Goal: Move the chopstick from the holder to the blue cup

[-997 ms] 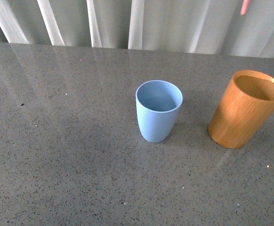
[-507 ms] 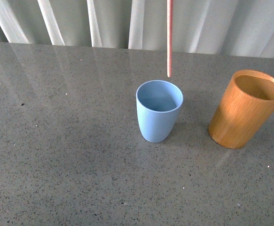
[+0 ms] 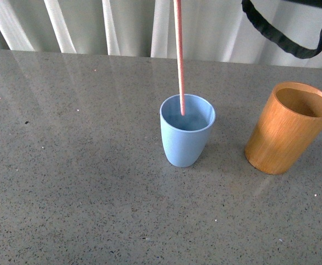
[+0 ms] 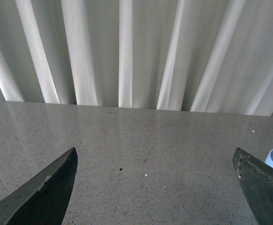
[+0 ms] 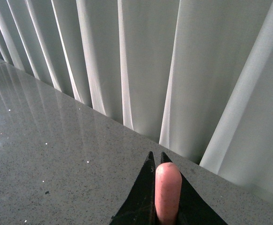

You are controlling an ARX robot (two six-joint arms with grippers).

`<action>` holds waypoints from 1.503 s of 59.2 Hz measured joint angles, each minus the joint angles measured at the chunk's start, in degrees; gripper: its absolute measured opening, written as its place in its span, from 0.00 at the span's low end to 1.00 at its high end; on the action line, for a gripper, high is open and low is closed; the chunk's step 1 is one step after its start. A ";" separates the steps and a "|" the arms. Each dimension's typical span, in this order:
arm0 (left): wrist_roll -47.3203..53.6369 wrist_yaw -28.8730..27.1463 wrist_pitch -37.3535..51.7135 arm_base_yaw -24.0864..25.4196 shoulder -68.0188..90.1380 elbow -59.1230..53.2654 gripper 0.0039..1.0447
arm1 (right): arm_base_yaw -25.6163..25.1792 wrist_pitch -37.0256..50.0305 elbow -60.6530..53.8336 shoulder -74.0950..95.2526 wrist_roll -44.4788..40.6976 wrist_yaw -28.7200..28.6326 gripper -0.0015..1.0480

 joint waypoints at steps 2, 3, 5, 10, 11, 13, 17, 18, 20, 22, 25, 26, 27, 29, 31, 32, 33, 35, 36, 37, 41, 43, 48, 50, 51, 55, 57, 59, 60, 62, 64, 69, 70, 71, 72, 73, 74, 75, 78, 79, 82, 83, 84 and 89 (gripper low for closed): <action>0.00 0.00 0.00 0.00 0.00 0.00 0.94 | 0.00 0.35 -0.04 0.50 0.13 0.07 0.01; 0.00 0.00 0.00 0.00 0.00 0.00 0.94 | 0.00 0.70 -0.09 0.87 0.15 0.17 0.01; 0.00 0.00 0.00 0.00 0.00 0.00 0.94 | -0.02 1.20 -0.22 1.38 0.33 0.28 0.01; 0.00 0.02 0.00 0.00 0.00 0.00 0.94 | -0.04 2.54 -0.52 3.10 0.94 1.11 0.01; 0.00 0.02 0.00 0.00 0.00 0.00 0.94 | -0.04 2.73 -0.63 3.58 1.05 1.36 0.01; 0.00 0.00 0.00 0.00 0.00 0.00 0.94 | -0.09 3.15 -0.83 4.28 1.25 1.84 0.01; 0.00 0.00 0.00 0.00 0.00 0.00 0.94 | -0.15 4.04 -1.31 5.95 1.75 3.28 0.01; 0.00 0.00 0.00 0.00 0.00 0.00 0.94 | -0.15 4.11 -1.40 6.16 1.79 3.37 0.01; 0.00 0.00 0.00 0.00 0.00 0.00 0.94 | -0.26 4.39 -1.64 6.82 2.01 4.07 0.03; 0.00 0.00 0.00 0.00 0.00 0.00 0.94 | -0.35 4.70 -1.84 7.19 2.16 5.05 0.07; 0.00 0.00 0.00 0.00 0.00 0.00 0.94 | -0.48 4.94 -2.08 7.32 2.54 5.92 0.14; 0.00 0.00 0.00 0.00 0.00 0.00 0.94 | -0.57 4.98 -2.19 7.30 2.69 6.25 0.17; 0.00 0.00 0.00 0.00 0.00 0.00 0.94 | -0.70 5.09 -2.27 7.21 2.78 6.62 0.21; 0.00 0.02 0.00 0.00 0.00 0.00 0.94 | -1.01 4.90 -2.54 6.60 3.30 7.58 0.28; 0.00 0.00 0.00 0.00 0.00 0.00 0.94 | -1.22 4.35 -2.73 5.97 3.82 8.04 0.32; 0.00 0.00 0.00 0.00 0.00 0.00 0.94 | -1.42 3.72 -2.93 5.33 4.13 8.39 0.36; 0.00 0.00 0.00 0.00 0.00 0.00 0.94 | -1.55 3.41 -3.06 4.96 4.28 8.57 0.38; 0.00 0.00 0.00 0.00 0.00 0.00 0.94 | -2.32 1.81 -3.93 2.60 5.35 9.57 0.46; 0.00 0.00 0.00 0.00 0.00 0.00 0.94 | -2.69 0.96 -4.37 1.44 5.92 10.03 0.49; 0.00 0.00 0.00 0.00 0.00 0.00 0.94 | -3.13 0.31 -4.87 0.09 6.51 10.49 0.53; 0.00 0.00 0.00 0.00 0.00 0.00 0.94 | -4.66 -3.10 -6.73 -4.72 8.15 12.48 0.63; 0.00 0.00 0.00 0.00 0.00 0.00 0.94 | -5.57 -5.20 -7.85 -7.56 8.72 13.42 0.68; 0.00 0.02 0.00 0.00 0.00 0.00 0.94 | -8.41 -11.63 -11.61 -16.13 8.66 18.18 0.81; 0.00 0.00 0.00 0.00 0.00 0.00 0.94 | -9.68 -14.56 -13.42 -19.80 8.61 20.15 0.87; 0.00 0.00 0.00 0.00 0.00 0.00 0.94 | -10.58 -16.74 -14.73 -22.34 8.44 21.27 0.90; 0.00 0.00 0.00 0.00 0.00 0.00 0.94 | -13.53 -23.67 -19.34 -30.88 6.84 23.82 0.91; 0.00 0.00 0.00 0.00 0.00 0.00 0.94 | -15.17 -26.88 -22.12 -35.63 5.33 24.68 0.90; 0.00 0.00 0.00 0.00 0.00 0.00 0.94 | -17.38 -30.53 -26.14 -42.21 3.58 24.61 0.90; 0.00 0.00 0.00 0.00 0.00 0.00 0.94 | -18.01 -31.50 -27.21 -44.06 3.10 24.33 0.90; 0.00 0.00 0.00 0.00 0.00 0.00 0.94 | -19.85 -34.47 -30.23 -49.40 2.62 22.75 0.90; 0.00 0.02 0.00 0.00 0.00 0.00 0.94 | -22.51 -38.99 -33.92 -56.74 3.37 18.88 0.90; 0.00 0.00 0.00 0.00 0.00 0.00 0.94 | -25.92 -46.93 -38.71 -68.81 6.58 13.81 0.90; 0.00 0.00 0.00 0.00 0.00 0.00 0.94 | -26.21 -47.47 -39.15 -70.64 7.04 13.51 0.90; 0.00 0.00 0.00 0.00 0.00 0.00 0.94 | -26.34 -47.67 -39.21 -71.80 7.58 13.25 0.90; 0.00 0.02 0.00 0.00 0.00 0.00 0.94 | -26.40 -47.69 -39.17 -72.50 7.80 13.03 0.90; 0.00 0.04 0.00 0.00 0.00 0.00 0.94 | -26.43 -47.67 -39.12 -72.74 8.07 13.00 0.90; 0.00 0.02 0.00 0.00 0.00 0.00 0.94 | -26.49 -47.65 -39.06 -73.09 8.31 12.83 0.90; 0.00 0.02 0.00 0.00 -0.02 0.00 0.94 | -26.95 -46.36 -39.39 -73.37 8.00 11.96 0.89; 0.00 -0.02 0.00 0.00 0.00 0.00 0.94 | -28.37 -38.25 -42.27 -74.20 6.01 8.44 0.81; 0.00 -0.02 0.00 0.00 0.00 0.00 0.94 | -28.57 -36.76 -42.86 -74.31 5.55 8.17 0.80; 0.00 0.00 0.00 0.00 0.00 0.00 0.94 | -29.20 -31.52 -45.05 -75.17 3.50 7.67 0.71; 0.00 -0.04 0.00 0.00 0.00 0.00 0.94 | -29.31 -30.69 -45.53 -75.67 3.06 7.69 0.68; 0.00 -0.13 0.00 0.00 0.00 0.00 0.94 | -29.38 -30.34 -45.79 -76.19 2.75 7.69 0.64; 0.00 0.00 0.00 0.00 0.00 0.00 0.94 | -29.55 -30.67 -46.71 -78.75 1.53 7.67 0.47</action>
